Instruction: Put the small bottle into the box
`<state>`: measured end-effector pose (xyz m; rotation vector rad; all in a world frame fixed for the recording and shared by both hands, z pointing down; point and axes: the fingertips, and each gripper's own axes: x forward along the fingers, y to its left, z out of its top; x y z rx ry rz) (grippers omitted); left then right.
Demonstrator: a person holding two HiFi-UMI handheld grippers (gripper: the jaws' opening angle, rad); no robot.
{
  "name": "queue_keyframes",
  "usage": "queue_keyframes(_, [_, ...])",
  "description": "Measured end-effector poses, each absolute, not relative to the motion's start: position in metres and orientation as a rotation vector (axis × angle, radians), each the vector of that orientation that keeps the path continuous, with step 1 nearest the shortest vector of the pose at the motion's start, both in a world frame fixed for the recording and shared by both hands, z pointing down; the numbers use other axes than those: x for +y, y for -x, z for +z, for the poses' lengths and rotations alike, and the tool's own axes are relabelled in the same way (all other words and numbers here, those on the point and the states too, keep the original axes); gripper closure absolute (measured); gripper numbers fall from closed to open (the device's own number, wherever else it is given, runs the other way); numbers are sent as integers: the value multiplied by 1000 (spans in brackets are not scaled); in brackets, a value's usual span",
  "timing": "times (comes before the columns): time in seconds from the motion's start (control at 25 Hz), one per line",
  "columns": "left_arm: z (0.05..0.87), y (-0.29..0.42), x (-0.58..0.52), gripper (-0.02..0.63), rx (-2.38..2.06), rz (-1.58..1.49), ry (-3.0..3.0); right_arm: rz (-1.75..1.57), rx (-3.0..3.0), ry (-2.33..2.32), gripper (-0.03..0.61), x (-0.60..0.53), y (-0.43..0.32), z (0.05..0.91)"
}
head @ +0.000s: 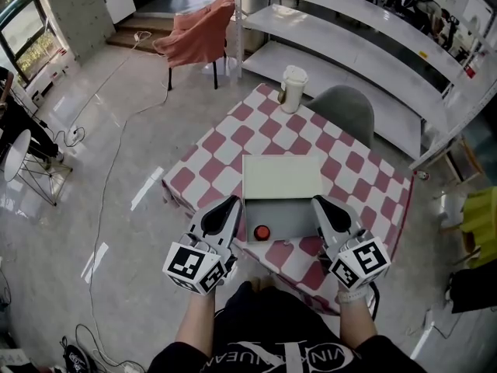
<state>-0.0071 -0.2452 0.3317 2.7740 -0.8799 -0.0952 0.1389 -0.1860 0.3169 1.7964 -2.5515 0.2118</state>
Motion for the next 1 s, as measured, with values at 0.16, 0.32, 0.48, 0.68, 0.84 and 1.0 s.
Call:
queue_keyframes(0.16, [329, 6, -244, 589, -881, -90, -2780, 201, -2551, -1804, 572, -184, -140, 315])
queue_keyframes(0.32, [325, 7, -243, 589, -884, -94, -2784, 190, -2552, -1806, 572, -181, -139, 314])
queue_keyframes(0.48, [325, 7, -242, 589, -885, -112, -2792, 180, -2550, -1809, 572, -179, -140, 313])
queue_keyframes(0.68, [321, 5, -240, 589, -875, -122, -2797, 173, -2543, -1822, 572, -176, -141, 311])
queue_keyframes(0.84, [319, 5, -240, 589, -870, -130, -2801, 171, -2546, -1831, 572, -174, -141, 309])
queue_keyframes(1.0, [319, 5, -240, 589, -858, -140, -2799, 169, -2546, -1833, 572, -174, -140, 309])
